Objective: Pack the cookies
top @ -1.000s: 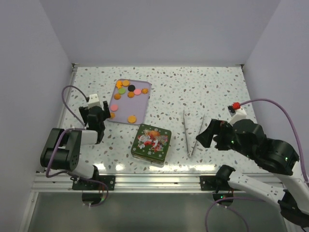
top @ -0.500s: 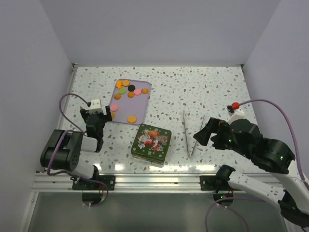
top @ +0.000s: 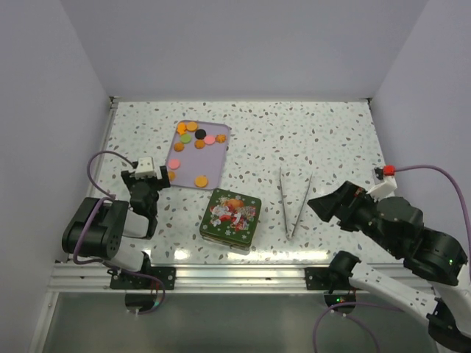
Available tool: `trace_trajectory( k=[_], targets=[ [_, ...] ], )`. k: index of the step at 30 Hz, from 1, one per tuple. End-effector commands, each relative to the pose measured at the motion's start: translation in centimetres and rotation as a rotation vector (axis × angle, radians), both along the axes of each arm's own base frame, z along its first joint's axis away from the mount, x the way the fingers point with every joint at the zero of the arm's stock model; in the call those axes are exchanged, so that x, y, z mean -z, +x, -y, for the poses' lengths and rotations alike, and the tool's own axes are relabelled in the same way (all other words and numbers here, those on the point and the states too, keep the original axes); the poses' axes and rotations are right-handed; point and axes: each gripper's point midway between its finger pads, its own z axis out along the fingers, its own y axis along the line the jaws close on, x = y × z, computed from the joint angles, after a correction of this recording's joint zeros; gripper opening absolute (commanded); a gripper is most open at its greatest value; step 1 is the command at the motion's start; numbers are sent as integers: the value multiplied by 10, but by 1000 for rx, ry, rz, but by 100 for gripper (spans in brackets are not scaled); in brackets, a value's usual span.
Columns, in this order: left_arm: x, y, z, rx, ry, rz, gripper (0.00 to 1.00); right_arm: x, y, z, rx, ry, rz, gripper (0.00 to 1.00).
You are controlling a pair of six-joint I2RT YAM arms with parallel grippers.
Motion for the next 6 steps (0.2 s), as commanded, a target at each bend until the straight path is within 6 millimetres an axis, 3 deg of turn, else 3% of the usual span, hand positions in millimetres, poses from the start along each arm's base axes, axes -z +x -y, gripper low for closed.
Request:
trace_trajectory(
  k=[1, 6],
  targets=[
    [-33, 5, -3, -17, 6, 134, 100, -21, 14, 13, 102, 64, 114, 99],
    [-32, 5, -2, -15, 5, 133, 100, -16, 31, 30, 242, 2, 119, 99]
  ],
)
